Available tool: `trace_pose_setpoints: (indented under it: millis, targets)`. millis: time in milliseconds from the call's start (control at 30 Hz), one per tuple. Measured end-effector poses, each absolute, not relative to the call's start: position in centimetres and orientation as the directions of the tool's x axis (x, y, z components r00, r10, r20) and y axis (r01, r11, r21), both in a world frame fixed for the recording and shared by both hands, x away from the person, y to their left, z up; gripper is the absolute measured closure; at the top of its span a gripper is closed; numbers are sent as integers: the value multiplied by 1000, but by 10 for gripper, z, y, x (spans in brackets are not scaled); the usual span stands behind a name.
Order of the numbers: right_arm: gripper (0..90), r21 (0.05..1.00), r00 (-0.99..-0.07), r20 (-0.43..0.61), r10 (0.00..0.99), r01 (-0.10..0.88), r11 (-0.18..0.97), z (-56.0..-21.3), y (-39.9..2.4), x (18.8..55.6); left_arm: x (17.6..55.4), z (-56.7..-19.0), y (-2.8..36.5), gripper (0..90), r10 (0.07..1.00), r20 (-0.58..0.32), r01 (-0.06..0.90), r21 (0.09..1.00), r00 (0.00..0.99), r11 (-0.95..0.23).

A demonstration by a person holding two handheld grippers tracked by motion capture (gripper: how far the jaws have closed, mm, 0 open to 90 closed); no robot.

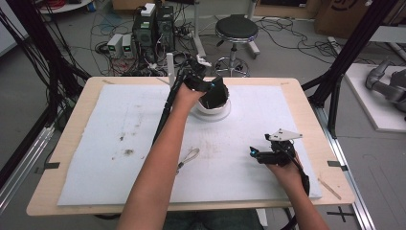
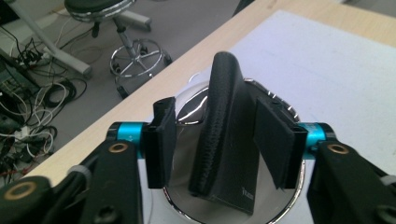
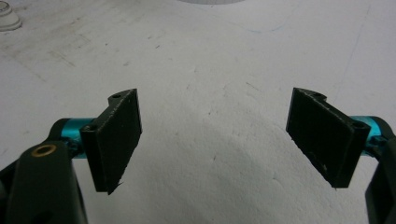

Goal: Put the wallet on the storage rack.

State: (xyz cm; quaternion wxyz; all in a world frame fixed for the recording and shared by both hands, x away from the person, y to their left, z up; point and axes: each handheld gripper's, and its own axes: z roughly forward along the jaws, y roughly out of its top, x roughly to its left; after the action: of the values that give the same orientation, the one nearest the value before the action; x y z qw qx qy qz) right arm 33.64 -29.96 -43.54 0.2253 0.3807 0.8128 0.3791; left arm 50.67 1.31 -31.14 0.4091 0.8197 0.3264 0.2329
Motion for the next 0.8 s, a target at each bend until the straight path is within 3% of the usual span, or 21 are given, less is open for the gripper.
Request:
trace_pose_setpoints:
  millis: [167, 600, 800]
  targets:
    - [183, 788, -613, -78, 786, 446, 426, -435, -297, 336, 493, -303, 19, 362, 705, 88, 320, 848, 703, -424]
    - [183, 784, -628, -85, 774, 438, 441, -436, -286, 344, 454, -295, 52, 314, 634, 56, 255, 885, 771, -389]
    - [183, 785, -634, -85, 769, 433, 444, -437, -280, 349, 432, -305, 96, 295, 637, 21, 269, 895, 771, -356]
